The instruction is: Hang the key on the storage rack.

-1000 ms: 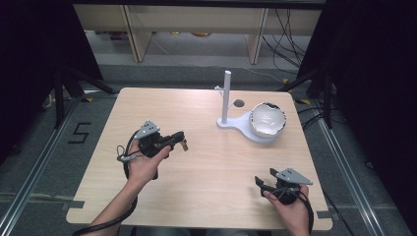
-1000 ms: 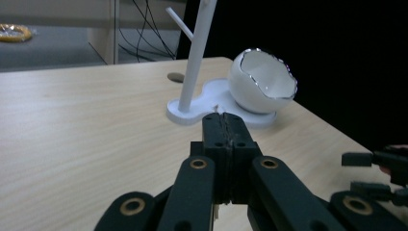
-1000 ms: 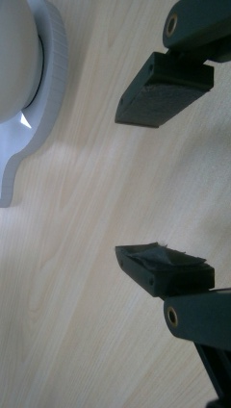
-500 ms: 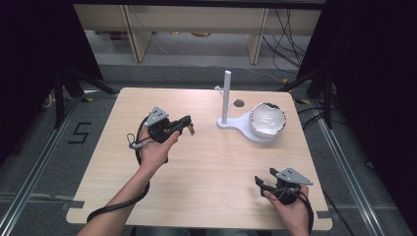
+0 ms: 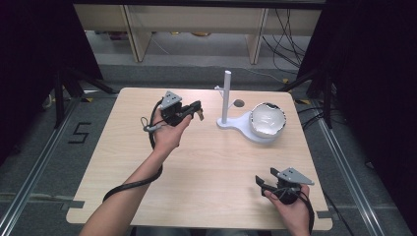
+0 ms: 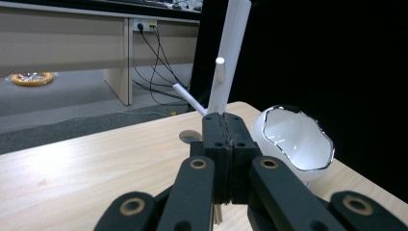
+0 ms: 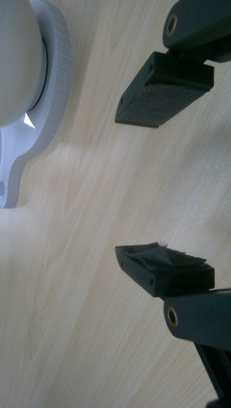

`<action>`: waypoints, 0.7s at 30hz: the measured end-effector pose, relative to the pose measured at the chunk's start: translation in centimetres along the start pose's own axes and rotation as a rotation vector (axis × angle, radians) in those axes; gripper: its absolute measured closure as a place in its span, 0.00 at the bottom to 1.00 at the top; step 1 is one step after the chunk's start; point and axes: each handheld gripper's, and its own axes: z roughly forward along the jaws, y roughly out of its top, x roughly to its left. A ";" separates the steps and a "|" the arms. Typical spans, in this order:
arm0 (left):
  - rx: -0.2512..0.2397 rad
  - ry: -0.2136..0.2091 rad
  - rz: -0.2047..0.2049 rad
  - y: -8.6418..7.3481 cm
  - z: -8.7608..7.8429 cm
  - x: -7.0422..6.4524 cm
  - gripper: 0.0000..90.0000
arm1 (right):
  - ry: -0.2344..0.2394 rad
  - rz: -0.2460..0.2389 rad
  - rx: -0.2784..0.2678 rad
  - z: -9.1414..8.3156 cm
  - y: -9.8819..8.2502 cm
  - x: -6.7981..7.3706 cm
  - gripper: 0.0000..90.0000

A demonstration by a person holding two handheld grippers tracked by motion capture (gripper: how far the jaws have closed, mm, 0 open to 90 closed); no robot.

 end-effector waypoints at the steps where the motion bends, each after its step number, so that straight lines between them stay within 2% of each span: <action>1: -0.007 -0.002 0.006 0.2 0.4 -0.1 0.99 | -0.004 -0.006 -0.003 0.0 0.0 0.0 0.37; 5: -0.025 0.002 0.016 0.4 1.0 -0.2 0.99 | -0.006 -0.005 -0.008 0.0 0.0 -0.1 0.37; 6: -0.030 0.003 0.016 0.5 1.1 -0.2 0.99 | 0.010 0.005 -0.017 0.1 0.0 -0.1 0.37; 9: -0.036 0.006 0.015 0.7 1.6 -0.2 0.99 | -0.008 -0.007 -0.008 0.0 0.0 -0.1 0.37; 13: -0.044 0.007 0.015 1.0 2.2 -0.3 0.99 | 0.002 0.005 -0.008 0.0 0.0 0.0 0.37; 14: -0.046 0.008 0.014 1.1 2.4 -0.3 0.99 | -0.006 -0.008 -0.014 0.0 0.0 0.0 0.37; 15: -0.050 0.010 0.014 1.3 2.7 -0.4 0.99 | -0.007 -0.013 0.003 -0.2 0.1 -0.1 0.37; 18: -0.054 0.014 0.018 1.6 3.1 -0.4 0.99 | -0.009 -0.014 0.003 -0.1 0.0 -0.1 0.37; 19: -0.056 0.018 0.021 1.8 3.4 -0.4 0.99 | -0.012 0.033 0.009 -0.2 0.0 0.2 0.36; 21: -0.054 0.021 0.024 2.0 3.7 -0.4 0.99 | -0.008 0.002 0.002 -0.1 0.0 0.0 0.36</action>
